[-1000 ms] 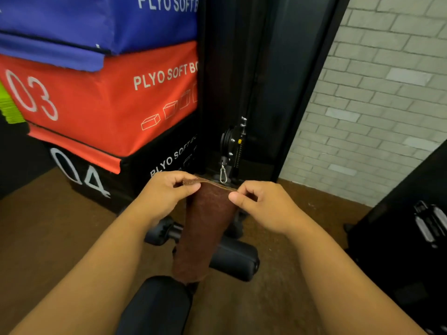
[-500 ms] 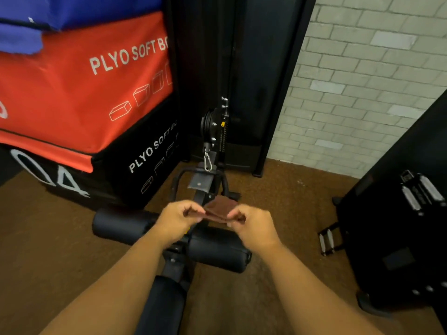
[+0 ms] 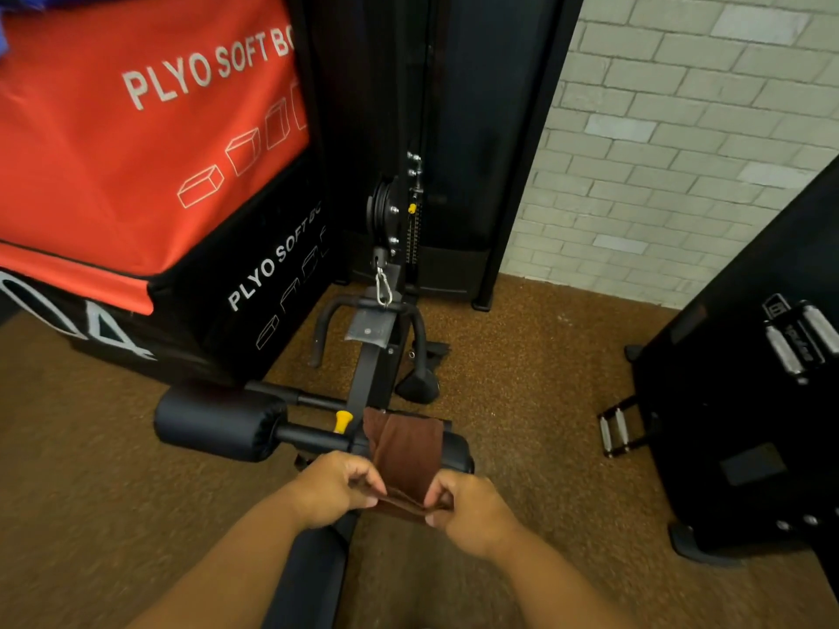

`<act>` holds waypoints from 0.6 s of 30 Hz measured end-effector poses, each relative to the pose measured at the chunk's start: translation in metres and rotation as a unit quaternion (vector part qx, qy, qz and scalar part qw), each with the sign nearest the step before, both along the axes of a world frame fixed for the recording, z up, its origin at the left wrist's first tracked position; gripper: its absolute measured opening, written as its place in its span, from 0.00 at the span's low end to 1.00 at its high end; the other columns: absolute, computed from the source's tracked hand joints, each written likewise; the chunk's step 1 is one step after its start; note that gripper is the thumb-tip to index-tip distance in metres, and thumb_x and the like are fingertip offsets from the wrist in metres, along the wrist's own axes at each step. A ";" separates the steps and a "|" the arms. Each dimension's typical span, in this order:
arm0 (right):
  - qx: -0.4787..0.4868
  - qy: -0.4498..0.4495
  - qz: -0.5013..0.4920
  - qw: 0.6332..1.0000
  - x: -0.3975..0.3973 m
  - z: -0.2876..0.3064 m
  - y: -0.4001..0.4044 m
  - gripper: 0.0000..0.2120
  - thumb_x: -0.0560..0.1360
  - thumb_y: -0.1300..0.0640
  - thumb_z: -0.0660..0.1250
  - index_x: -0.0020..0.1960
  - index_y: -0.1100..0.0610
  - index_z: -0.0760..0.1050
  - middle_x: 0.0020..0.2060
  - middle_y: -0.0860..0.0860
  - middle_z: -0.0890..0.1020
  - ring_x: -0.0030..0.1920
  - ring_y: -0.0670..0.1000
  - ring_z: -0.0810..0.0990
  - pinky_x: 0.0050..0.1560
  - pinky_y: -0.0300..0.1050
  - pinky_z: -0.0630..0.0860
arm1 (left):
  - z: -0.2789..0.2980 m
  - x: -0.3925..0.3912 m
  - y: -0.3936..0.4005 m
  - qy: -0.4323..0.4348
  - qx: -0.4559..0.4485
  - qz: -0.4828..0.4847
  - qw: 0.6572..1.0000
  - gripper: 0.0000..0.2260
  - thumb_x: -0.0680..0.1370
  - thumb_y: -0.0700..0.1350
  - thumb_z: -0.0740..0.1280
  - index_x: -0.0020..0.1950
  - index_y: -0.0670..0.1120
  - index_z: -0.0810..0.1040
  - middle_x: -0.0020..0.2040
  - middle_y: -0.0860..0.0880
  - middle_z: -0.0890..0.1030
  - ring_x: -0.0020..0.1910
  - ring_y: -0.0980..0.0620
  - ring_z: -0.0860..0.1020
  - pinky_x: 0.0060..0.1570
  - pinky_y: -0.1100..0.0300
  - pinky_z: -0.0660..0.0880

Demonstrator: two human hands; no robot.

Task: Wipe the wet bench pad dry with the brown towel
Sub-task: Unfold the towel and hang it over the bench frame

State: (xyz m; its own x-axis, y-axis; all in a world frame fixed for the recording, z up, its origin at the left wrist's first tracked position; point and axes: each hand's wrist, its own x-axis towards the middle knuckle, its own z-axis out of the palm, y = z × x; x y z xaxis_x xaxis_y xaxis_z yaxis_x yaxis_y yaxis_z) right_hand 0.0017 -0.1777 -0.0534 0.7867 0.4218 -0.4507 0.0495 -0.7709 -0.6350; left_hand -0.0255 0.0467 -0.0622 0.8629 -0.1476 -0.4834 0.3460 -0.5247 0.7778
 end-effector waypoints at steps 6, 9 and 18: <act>0.019 0.070 -0.011 0.997 0.022 0.001 0.005 0.10 0.71 0.59 0.71 0.38 0.46 0.73 0.37 0.46 0.77 0.35 0.42 0.76 0.38 0.37 0.73 | 0.003 0.017 0.000 0.003 -0.023 0.010 1.000 0.12 0.74 0.34 0.70 0.40 0.51 0.80 0.39 0.54 0.81 0.38 0.60 0.77 0.44 0.66 0.73; 0.049 0.038 -0.083 0.995 0.044 0.007 0.014 0.09 0.73 0.59 0.69 0.41 0.45 0.73 0.39 0.47 0.78 0.38 0.45 0.79 0.39 0.40 0.75 | 0.003 0.033 0.003 -0.052 -0.014 0.077 0.996 0.14 0.75 0.36 0.70 0.38 0.55 0.81 0.40 0.52 0.80 0.40 0.56 0.77 0.46 0.60 0.73; -0.161 -0.100 0.054 0.980 0.068 0.005 0.035 0.18 0.75 0.49 0.65 0.63 0.41 0.65 0.64 0.50 0.65 0.64 0.55 0.64 0.63 0.57 0.64 | -0.004 0.068 -0.018 -0.078 0.246 0.021 0.966 0.30 0.75 0.45 0.69 0.73 0.58 0.61 0.68 0.52 0.67 0.67 0.48 0.69 0.66 0.52 0.69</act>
State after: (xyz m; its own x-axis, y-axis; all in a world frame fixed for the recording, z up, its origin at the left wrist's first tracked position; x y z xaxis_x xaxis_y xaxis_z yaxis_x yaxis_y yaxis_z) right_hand 0.0695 -0.1431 -0.0482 0.8311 0.3685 -0.4165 0.2404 -0.9134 -0.3286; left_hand 0.0423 0.0290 -0.0663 0.9310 0.1036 -0.3499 0.2735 -0.8328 0.4813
